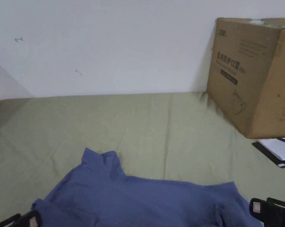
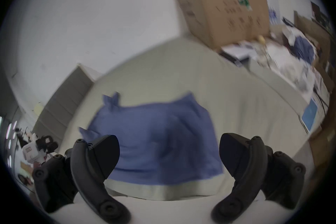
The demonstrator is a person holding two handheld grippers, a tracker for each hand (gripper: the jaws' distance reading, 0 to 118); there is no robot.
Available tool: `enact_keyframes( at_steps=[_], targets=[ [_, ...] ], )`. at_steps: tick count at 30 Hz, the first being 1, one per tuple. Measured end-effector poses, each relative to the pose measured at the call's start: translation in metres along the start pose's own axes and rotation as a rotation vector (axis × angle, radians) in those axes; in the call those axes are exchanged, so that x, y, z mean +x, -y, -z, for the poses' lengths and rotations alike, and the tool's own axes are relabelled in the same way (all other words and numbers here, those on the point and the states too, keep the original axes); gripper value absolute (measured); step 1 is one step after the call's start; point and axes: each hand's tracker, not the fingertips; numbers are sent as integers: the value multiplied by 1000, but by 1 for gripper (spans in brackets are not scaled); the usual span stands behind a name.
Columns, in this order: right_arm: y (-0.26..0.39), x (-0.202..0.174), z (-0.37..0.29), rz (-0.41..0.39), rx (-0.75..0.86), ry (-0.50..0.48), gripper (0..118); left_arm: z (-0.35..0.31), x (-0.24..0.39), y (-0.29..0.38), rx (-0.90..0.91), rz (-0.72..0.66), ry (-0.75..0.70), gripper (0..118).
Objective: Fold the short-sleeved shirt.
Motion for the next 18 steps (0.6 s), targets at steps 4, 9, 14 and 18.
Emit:
enact_keyframes(
  at_steps=[4, 9, 14, 18],
  targets=[
    [12, -55, -16, -137, 224, -91, 52, -8, 55, 14, 167, 269, -46, 14],
    [14, -72, -4, -223, 189, -130, 0, 10, 57, 4, 176, 239, 6, 0],
    [1, -70, 13, -238, 126, -128, 0, 113, 41, -98, 0, 297, -34, 0],
    [-13, -48, 40, -213, 72, -116, 0, 248, -10, -159, -514, 164, -47, 4]
  ],
)
